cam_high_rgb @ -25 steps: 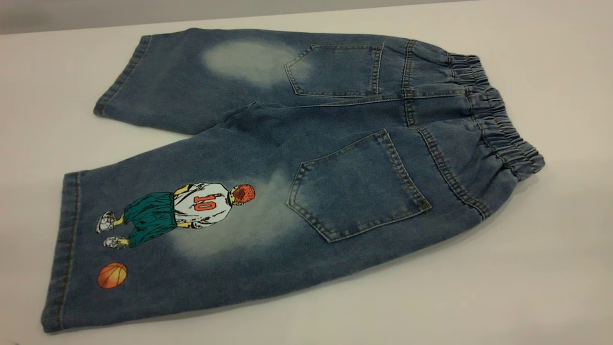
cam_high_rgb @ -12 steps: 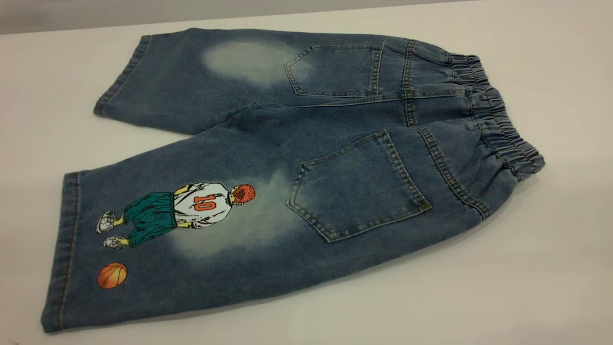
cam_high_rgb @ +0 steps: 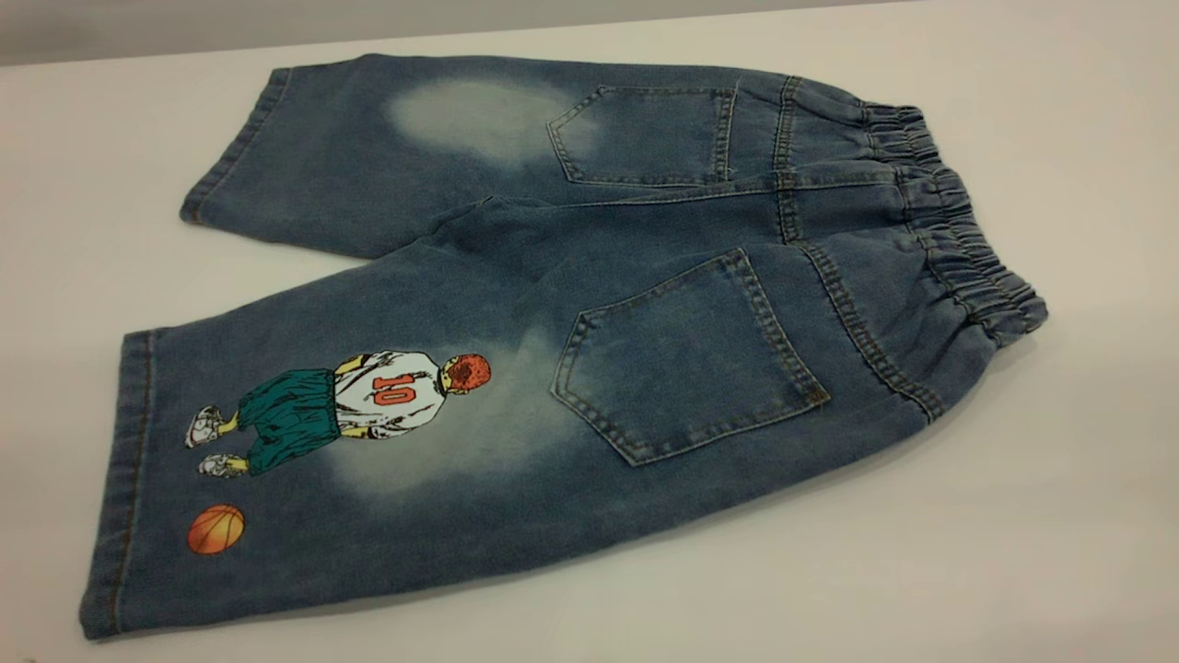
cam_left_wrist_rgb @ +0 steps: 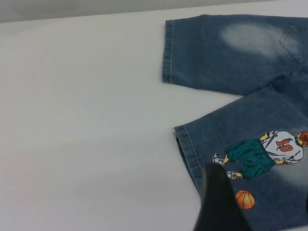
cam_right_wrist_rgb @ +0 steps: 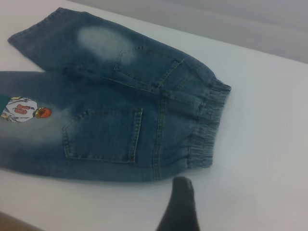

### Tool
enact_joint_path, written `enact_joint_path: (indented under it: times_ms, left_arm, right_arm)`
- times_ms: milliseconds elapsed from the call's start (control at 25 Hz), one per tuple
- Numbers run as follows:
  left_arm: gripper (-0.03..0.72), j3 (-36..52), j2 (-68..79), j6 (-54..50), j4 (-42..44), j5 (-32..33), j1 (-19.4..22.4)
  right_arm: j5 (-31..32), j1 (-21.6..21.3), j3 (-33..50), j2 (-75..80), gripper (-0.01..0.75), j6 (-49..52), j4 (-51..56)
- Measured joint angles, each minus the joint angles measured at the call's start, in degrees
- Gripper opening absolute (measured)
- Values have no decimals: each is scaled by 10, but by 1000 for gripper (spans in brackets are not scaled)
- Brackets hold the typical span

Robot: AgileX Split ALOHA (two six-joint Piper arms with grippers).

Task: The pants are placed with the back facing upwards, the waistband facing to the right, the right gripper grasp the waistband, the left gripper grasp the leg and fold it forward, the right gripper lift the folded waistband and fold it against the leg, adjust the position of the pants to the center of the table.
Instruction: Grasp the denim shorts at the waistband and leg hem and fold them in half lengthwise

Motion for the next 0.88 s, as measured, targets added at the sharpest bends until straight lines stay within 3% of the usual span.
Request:
enact_joint_path:
  times_ms: [720,880]
  left_arm:
    - [399,-4,17,-9,1,-2,-1]
    - [399,-32,74,-48,15,-48,-1]
  right_arm:
    - [-10,1,-2,0,535,29,11]
    - [-50,1,-21,15,535,71,11]
